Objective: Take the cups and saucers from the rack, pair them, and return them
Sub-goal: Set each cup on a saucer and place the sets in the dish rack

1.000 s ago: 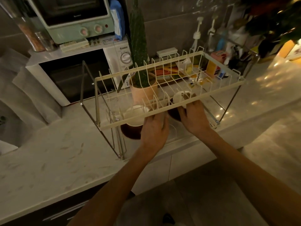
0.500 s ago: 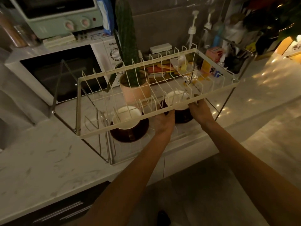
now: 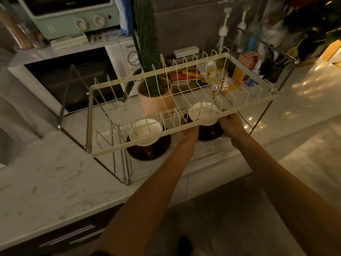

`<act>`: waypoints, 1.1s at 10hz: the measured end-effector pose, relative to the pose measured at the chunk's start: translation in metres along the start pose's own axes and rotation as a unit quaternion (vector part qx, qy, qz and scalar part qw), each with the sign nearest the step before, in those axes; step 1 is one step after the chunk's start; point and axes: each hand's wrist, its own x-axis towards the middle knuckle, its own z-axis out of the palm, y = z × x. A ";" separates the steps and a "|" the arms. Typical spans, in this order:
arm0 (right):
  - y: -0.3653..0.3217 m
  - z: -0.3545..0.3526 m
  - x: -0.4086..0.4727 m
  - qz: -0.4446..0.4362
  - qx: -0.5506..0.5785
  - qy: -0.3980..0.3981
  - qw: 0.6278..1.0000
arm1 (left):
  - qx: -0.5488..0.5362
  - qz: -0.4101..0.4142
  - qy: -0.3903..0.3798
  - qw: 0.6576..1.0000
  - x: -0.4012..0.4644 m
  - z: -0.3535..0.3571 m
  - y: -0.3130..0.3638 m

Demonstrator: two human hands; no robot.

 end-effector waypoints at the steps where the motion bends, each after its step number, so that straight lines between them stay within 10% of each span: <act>1: 0.001 0.003 -0.002 0.006 0.016 0.000 1.000 | -0.048 0.027 0.015 0.998 0.002 -0.001 -0.005; 11: 0.000 0.009 -0.017 -0.015 -0.029 -0.012 0.999 | 0.102 0.099 -0.010 0.990 -0.008 -0.033 -0.009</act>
